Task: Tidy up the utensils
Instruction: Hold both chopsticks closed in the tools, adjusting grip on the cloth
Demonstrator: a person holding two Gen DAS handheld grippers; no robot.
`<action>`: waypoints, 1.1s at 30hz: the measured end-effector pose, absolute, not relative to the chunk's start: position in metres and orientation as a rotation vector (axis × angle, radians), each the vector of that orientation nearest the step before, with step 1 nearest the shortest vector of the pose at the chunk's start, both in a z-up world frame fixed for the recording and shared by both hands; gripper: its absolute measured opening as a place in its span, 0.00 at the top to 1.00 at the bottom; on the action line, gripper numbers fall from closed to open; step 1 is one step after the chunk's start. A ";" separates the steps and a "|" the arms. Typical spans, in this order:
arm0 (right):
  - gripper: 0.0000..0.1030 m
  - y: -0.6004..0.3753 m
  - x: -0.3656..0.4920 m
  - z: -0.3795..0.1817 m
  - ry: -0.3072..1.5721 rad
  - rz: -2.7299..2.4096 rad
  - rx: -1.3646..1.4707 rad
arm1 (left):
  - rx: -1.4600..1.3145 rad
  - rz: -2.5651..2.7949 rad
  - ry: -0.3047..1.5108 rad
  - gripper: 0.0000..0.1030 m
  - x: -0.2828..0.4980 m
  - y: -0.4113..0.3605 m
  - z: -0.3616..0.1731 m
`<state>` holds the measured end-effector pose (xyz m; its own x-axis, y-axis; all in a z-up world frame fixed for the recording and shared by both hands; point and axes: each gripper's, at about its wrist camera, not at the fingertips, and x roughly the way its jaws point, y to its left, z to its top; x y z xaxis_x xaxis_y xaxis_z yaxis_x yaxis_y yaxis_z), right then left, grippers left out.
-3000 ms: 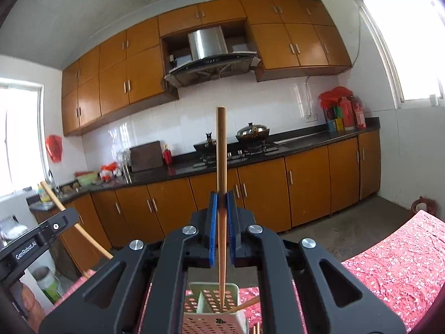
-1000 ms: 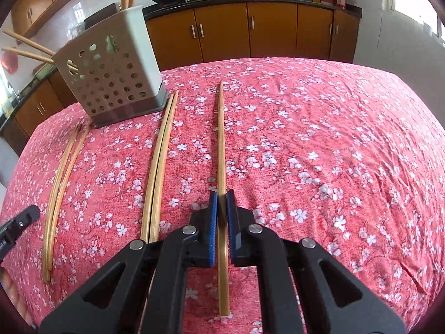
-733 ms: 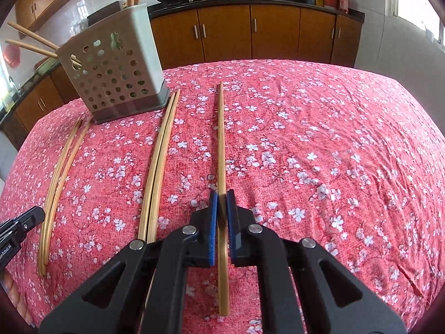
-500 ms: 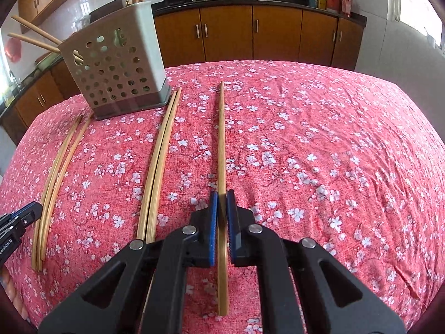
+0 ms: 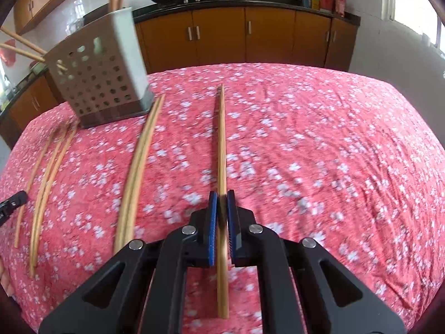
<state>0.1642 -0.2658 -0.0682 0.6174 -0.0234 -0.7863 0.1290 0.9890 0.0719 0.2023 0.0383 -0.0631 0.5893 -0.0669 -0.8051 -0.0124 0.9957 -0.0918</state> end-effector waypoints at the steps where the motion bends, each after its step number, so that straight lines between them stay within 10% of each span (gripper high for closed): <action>1: 0.92 -0.269 0.164 -0.068 0.901 -0.091 0.140 | -0.105 -0.040 0.931 0.91 0.201 0.042 -0.063; 33: 0.91 -0.267 0.169 -0.069 0.903 -0.096 0.140 | -0.157 -0.059 0.925 0.91 0.196 0.049 -0.062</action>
